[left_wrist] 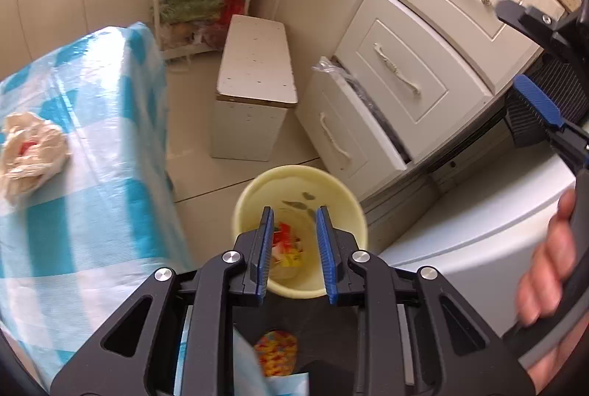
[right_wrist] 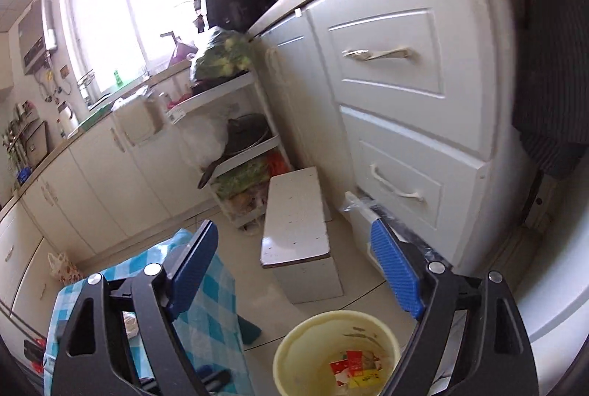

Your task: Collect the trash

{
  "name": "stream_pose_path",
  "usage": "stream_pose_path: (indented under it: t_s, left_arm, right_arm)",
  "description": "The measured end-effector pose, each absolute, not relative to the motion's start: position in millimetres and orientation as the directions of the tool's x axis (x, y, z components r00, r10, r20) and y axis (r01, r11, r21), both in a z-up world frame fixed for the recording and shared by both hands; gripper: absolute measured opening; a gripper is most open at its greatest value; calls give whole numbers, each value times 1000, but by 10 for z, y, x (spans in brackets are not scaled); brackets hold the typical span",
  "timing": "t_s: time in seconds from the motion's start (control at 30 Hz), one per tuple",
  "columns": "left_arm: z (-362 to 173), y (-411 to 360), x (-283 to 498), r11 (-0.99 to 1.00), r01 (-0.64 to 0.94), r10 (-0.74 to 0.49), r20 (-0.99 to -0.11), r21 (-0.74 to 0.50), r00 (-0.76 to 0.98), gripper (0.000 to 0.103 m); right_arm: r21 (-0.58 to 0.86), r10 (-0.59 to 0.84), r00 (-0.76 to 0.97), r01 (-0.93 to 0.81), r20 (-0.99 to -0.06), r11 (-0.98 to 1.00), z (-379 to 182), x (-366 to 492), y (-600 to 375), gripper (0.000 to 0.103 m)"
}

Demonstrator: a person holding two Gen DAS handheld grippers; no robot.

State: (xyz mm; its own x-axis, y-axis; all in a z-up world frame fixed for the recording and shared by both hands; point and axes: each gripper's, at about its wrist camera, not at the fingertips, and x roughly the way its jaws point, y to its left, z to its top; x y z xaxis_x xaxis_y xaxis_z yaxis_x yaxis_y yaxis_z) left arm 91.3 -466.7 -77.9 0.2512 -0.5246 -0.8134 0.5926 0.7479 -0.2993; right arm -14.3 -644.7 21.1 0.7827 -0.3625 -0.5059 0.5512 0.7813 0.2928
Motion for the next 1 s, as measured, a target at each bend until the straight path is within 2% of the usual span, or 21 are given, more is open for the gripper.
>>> stream_pose_path:
  t_s: [0.13,0.2,0.27,0.33,0.37,0.5,0.6,0.7,0.9,1.0]
  left_arm:
    - [-811,-4398,962,759,562,-530,-813,-329,240,25]
    - [-807,-4281,941,755,561,-544,-802,-340,246,35]
    - [-803,-4154,916,748,564,-563,-785,-351,258,45]
    - [-807,-4026,886,745,580,-565,-775,-331,283,49]
    - [-827,-3979,879,746,587,-560,-774,-316,296,50]
    - [-929,-3865,857,744,592,-568,-760,-311,315,50]
    - [-901,-3870,792,737,614,-569,-748,-282,340,52]
    - [-879,-3839,791,723,625,-592,-730,-295,340,52]
    - [-940,-3828,823,712,620,-615,-719,-330,324,55]
    - [-948,-3834,803,707,628,-618,-716,-326,324,57]
  right_arm:
    - [357,-313,783,547,-537,757,130,-156,-6546,82]
    - [330,-259,774,513,-578,792,95,-50,-6483,82]
    - [289,-117,753,385,-648,877,18,113,-6320,82]
    - [234,-29,722,262,-691,936,-101,126,-6138,80]
    - [204,-10,706,219,-709,954,-182,78,-6072,76]
    - [191,122,549,70,-827,979,-1001,-355,-5851,61]
    - [279,224,421,73,-879,958,-1798,-618,-5722,57]
    - [386,314,385,124,-868,914,-2561,-726,-5594,56]
    - [370,291,346,189,-892,910,-3788,-398,-5272,56]
    - [319,255,353,137,-900,938,-4049,-157,-5038,56]
